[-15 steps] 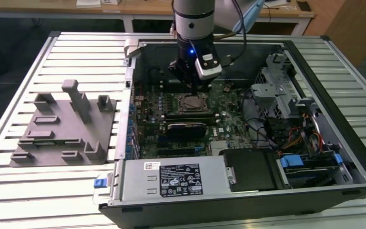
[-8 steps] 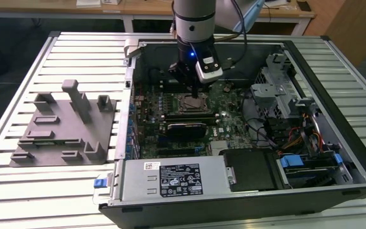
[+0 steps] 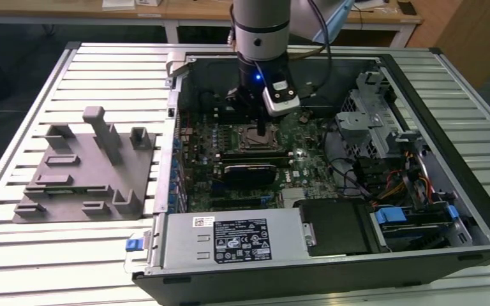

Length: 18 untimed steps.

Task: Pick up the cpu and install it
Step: 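Install the second cpu locking lever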

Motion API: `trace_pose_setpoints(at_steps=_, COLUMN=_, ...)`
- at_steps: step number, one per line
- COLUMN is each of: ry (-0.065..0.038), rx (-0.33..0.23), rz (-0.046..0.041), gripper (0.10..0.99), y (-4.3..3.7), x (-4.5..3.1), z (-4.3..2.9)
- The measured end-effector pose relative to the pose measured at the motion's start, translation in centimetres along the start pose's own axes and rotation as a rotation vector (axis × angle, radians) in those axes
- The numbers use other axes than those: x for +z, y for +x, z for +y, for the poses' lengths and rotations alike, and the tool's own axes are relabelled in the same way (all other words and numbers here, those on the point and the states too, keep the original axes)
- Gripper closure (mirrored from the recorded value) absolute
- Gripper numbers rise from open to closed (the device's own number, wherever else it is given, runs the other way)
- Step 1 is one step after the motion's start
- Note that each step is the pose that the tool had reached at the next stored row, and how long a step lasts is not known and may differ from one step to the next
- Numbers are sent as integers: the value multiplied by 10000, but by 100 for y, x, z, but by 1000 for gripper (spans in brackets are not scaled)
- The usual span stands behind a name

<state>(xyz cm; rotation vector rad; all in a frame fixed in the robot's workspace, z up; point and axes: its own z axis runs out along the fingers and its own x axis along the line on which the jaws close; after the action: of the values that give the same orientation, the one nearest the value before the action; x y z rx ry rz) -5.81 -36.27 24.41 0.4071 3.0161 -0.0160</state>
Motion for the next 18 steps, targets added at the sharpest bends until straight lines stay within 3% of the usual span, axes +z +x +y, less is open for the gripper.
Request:
trace_pose_setpoints(at_steps=10, ry=-28, rx=-164, rz=2, gripper=980, y=-15, x=61, z=-138)
trace_pose_setpoints(at_steps=18, ry=-142, rx=-578, rz=24, gripper=980, y=97, x=133, z=-208)
